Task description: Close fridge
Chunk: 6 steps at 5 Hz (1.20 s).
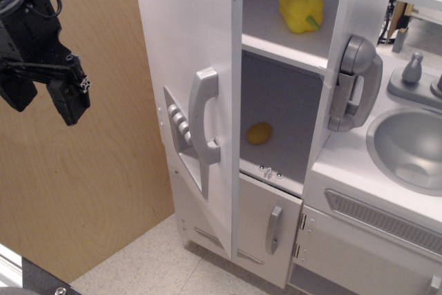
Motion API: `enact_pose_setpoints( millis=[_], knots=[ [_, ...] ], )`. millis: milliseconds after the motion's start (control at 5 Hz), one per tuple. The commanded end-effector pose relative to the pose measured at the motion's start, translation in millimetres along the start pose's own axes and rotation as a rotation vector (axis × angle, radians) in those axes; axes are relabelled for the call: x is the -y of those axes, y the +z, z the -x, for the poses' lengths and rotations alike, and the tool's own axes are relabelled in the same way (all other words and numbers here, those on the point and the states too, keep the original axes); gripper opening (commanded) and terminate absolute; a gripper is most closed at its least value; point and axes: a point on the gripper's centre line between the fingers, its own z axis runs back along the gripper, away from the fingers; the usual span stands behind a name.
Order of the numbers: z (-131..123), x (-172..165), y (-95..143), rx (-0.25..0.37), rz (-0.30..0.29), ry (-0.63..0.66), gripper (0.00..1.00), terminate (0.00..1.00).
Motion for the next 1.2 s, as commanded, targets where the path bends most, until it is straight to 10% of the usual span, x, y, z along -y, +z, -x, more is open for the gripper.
enact_pose_setpoints(
  millis=[0,1000],
  knots=[
    [0,0,0,0.000,0.000,0.000,1.00,0.00],
    [-73,67,7,0.059,0.043,-0.081,1.00,0.00]
  ],
)
